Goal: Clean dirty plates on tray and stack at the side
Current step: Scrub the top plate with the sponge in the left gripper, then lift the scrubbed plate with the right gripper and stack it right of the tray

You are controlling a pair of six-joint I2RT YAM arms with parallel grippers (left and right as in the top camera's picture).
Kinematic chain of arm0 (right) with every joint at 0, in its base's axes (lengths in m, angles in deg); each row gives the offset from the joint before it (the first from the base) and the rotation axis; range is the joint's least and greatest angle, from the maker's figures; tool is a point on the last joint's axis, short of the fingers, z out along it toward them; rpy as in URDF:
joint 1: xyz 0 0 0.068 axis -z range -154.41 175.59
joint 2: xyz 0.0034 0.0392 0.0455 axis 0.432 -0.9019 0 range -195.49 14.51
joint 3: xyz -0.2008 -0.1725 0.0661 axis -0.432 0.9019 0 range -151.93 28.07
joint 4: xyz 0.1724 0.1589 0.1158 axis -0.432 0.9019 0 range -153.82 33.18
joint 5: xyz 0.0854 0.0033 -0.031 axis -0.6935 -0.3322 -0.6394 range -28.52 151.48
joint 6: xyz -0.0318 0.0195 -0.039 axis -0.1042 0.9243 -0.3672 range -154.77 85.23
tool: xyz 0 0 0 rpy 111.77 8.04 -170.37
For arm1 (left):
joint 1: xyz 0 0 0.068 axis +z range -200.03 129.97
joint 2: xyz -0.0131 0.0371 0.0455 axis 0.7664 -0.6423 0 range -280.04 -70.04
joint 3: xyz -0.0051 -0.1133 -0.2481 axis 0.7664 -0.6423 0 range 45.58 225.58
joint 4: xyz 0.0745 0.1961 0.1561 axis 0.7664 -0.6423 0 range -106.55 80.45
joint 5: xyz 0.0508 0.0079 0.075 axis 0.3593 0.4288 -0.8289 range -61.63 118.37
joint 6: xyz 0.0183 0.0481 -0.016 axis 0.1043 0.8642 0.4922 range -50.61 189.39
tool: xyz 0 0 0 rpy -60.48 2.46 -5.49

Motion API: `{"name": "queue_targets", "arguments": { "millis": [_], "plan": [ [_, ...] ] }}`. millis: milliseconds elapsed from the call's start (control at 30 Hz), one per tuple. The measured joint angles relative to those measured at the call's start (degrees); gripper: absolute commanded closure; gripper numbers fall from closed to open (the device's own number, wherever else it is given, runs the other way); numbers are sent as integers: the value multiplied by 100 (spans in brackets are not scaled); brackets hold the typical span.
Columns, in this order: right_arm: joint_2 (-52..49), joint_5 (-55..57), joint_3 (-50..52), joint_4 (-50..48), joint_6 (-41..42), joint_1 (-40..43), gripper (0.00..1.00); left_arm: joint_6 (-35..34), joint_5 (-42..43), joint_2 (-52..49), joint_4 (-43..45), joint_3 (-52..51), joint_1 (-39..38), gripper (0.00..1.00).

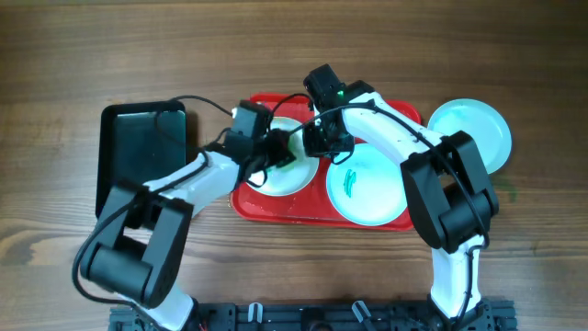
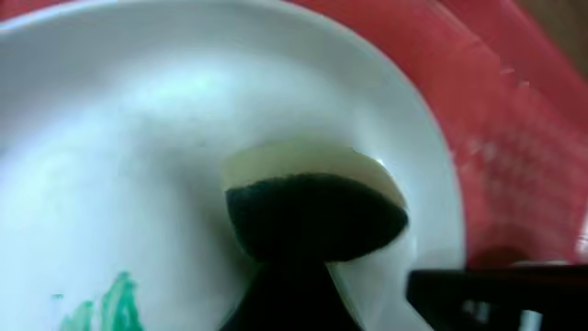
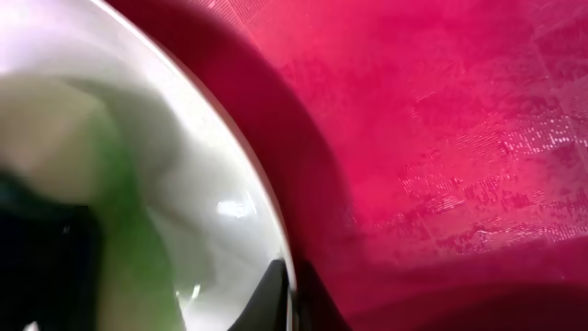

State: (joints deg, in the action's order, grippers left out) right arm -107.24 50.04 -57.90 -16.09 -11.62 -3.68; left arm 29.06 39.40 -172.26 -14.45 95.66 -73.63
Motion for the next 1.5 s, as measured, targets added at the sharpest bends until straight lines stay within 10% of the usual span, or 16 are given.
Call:
{"name": "queue_targets", "arguments": {
  "millis": [400,767,1233,1500],
  "plan": [
    [4,-11,0,-20,2,-13,96,555,-1816,293,-1405,225,127,96],
    [4,-11,2,-35,66,-15,96,31,24,282,-1143,125,-503,96],
    [4,-15,2,-63,83,-48,96,11,-3578,601,-2269,289,-549,96],
    [199,212,-238,-31,-367,-55,96,9,-1427,3130,-2601,413,1172,96]
  ]
}}
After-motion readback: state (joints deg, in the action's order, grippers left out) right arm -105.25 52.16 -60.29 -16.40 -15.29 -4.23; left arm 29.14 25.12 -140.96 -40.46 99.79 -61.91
